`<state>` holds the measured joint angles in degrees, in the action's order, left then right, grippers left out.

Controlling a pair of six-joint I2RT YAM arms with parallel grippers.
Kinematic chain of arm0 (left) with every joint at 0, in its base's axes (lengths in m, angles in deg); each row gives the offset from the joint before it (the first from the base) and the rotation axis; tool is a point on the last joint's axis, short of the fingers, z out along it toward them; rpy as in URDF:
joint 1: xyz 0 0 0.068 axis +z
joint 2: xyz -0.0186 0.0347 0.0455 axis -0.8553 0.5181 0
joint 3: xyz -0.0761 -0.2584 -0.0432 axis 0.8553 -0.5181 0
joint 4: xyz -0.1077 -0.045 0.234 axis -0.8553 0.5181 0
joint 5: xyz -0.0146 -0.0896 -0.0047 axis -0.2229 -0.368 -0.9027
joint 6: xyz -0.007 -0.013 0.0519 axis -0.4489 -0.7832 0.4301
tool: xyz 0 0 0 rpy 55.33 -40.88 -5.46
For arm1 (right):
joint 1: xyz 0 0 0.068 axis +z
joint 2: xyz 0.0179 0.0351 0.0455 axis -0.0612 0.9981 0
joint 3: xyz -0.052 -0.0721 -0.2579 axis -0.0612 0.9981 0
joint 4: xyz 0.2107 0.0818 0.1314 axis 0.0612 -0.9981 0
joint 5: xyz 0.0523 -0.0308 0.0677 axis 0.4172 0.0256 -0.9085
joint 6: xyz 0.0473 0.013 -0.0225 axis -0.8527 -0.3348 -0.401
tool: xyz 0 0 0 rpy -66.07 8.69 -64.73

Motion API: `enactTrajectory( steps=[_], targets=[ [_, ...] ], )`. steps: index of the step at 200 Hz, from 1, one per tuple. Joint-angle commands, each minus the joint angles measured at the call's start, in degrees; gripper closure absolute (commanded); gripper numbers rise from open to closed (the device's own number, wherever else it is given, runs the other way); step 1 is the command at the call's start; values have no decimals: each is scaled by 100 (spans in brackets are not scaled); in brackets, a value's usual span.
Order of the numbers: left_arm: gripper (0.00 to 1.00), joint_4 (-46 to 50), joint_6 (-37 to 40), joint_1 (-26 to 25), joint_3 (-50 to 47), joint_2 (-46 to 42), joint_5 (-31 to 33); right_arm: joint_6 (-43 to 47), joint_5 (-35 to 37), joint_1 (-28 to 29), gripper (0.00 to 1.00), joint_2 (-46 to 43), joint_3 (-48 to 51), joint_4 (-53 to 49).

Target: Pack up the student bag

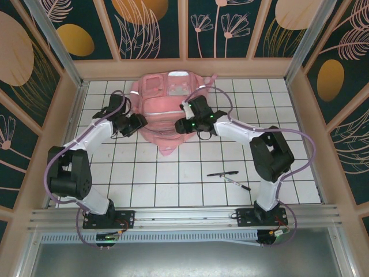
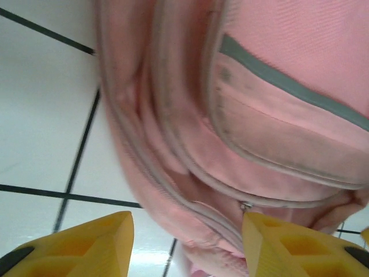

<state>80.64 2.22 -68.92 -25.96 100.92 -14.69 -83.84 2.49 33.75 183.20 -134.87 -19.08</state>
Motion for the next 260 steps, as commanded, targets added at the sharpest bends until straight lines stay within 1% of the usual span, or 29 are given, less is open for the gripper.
enactTrajectory(
  steps=[1,17,23,33,59,72,91,101,115,125,150,174,182,203,228,234,245,260],
  targets=[
    [49,-347,-350,-97,336,370,155,-56,260,-238,52,-250,47,-199],
    [48,-345,-334,-112,565,631,319,-277,58,-503,50,-212,42,-115],
    [48,-262,-315,-112,650,884,423,-355,0,-555,49,-202,40,-80],
    [47,-182,-304,-108,745,1060,557,-408,-72,-558,49,-198,60,-16],
    [47,-302,-314,-110,826,1367,628,-424,-183,-555,47,-176,124,100],
    [46,-166,-306,-112,925,1509,791,-431,-210,-557,47,-155,152,125],
    [43,-105,-295,-109,932,1542,1041,-431,-304,-553,46,-188,250,206],
    [44,-250,-305,-112,864,1508,1055,-412,-385,-555,46,-224,342,301],
    [52,-708,-276,-107,764,1521,768,-368,-510,-559,46,-309,483,460],
    [55,-1068,-279,-111,694,1588,563,-370,-560,-561,46,-389,608,595],
    [66,-1541,-267,-111,689,1823,445,-426,-682,-561,46,-603,891,885],
    [69,-1775,-269,-111,608,1814,312,-431,-751,-560,46,-742,1074,977],
    [76,-1792,-271,-112,571,1732,243,-398,-769,-555,46,-743,1074,917],
    [100,-1639,-279,-111,484,1316,280,-274,-736,-519,46,-734,1050,775],
    [100,-1461,-430,-110,383,705,260,-3,-684,-435,46,-677,833,560],
    [100,-1425,-509,-112,365,445,252,60,-674,-420,46,-646,749,496],
    [100,-1371,-670,-107,340,223,214,195,-633,-411,46,-566,597,390],
    [100,-1407,-903,-112,264,17,37,387,-761,-403,45,-446,376,275]
  ],
)
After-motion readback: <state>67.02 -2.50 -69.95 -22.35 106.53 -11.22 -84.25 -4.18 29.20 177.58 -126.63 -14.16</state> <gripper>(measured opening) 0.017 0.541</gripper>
